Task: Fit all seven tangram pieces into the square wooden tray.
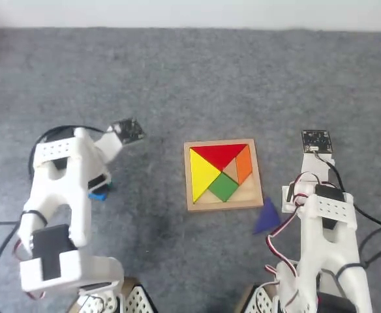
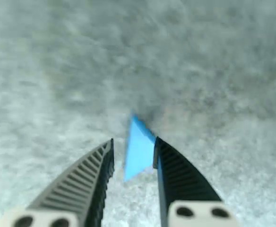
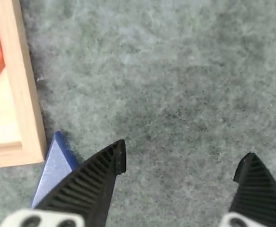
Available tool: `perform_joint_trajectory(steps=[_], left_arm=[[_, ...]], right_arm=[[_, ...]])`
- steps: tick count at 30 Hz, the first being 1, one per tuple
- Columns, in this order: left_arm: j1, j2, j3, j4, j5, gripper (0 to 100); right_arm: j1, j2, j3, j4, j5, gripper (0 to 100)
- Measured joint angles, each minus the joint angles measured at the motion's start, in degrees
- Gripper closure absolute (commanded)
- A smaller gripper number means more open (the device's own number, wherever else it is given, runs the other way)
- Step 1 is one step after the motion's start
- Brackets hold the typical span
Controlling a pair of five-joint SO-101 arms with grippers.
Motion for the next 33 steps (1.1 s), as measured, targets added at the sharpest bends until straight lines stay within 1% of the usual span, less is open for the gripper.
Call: perform_joint_trajectory(steps=[7,9,12,14,16,19,25,28,33], left_arm=[[6.86,0.09,-2.29,-0.53,15.38,86],[6.95,0.09,-2.29,-0.88,16.62,82],[1.93,0.35,-2.29,-0.97,12.04,74],[-2.99,0.62,-2.37,-0.97,6.68,74],[-5.63,0.62,-1.49,-1.14,2.81,75],[-5.63,0.62,2.29,-2.99,1.41,75],[-2.29,0.09,11.96,-13.19,2.2,75],[-2.29,0.0,12.13,-13.71,2.46,76],[-2.11,0.0,12.13,-11.87,2.55,85]], right_arm=[[0.0,0.0,0.0,1.67,-0.26,63.8],[0.0,0.0,0.0,2.2,-1.05,63.8],[0.0,0.0,0.0,3.78,-1.41,63.8],[0.0,0.0,0.0,4.13,-1.41,63.8],[0.0,0.0,0.0,4.22,-1.41,63.8],[0.0,0.0,0.0,4.22,-1.41,63.8],[0.0,0.0,0.0,4.22,-1.41,63.8],[0.0,0.0,0.0,4.22,-1.41,63.8],[0.0,0.0,0.0,4.22,-1.41,63.8]])
